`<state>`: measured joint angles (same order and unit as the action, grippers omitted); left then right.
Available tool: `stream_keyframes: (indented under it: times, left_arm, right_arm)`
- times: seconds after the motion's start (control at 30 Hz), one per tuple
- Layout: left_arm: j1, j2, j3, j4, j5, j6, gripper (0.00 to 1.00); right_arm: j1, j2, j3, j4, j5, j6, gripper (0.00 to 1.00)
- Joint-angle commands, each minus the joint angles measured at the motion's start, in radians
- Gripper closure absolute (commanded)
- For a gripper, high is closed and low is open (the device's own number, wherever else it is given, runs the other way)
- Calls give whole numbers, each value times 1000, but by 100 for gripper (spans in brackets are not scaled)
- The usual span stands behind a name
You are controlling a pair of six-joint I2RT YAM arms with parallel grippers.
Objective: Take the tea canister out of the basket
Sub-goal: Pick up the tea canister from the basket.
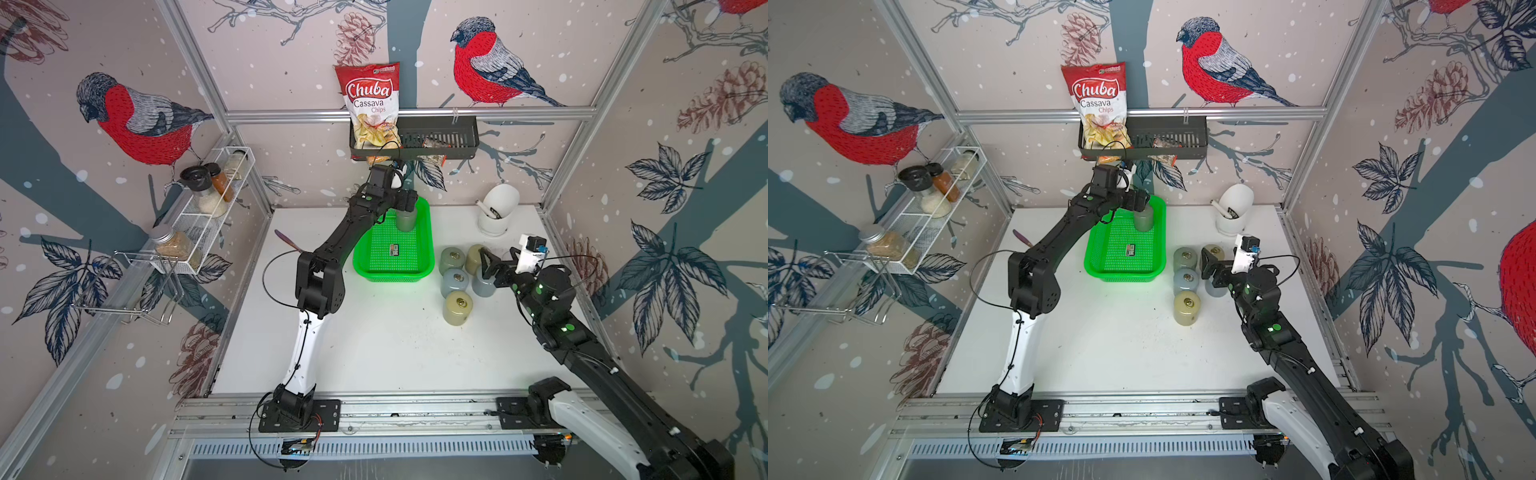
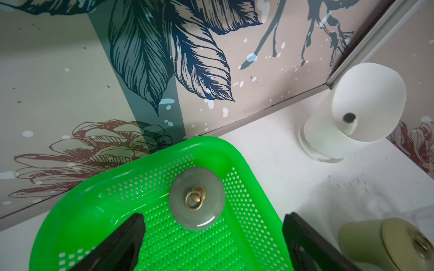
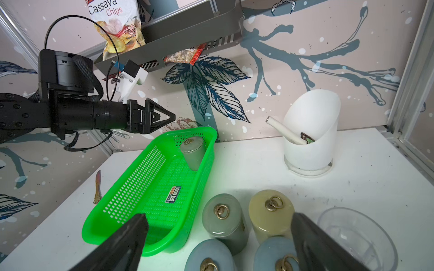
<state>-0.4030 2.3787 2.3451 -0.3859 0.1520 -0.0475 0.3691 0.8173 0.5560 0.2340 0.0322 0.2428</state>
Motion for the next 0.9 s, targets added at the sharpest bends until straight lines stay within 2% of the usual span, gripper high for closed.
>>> stream_keyframes:
  times: [0.0, 0.3, 0.43, 0.87]
  left_arm:
    - [11, 56, 72, -50, -33, 18, 4]
    - [18, 154, 99, 60, -68, 2, 4]
    - [16, 194, 99, 93, 0, -3, 5]
    - [12, 256, 105, 156, 66, -36, 4]
  right_arm:
    - [-14, 9, -3, 54, -32, 16, 0]
    - [-61, 67, -14, 93, -74, 16, 0]
    - [-68, 99, -15, 111, -87, 18, 0]
    - [-83, 145, 5, 125, -103, 14, 0]
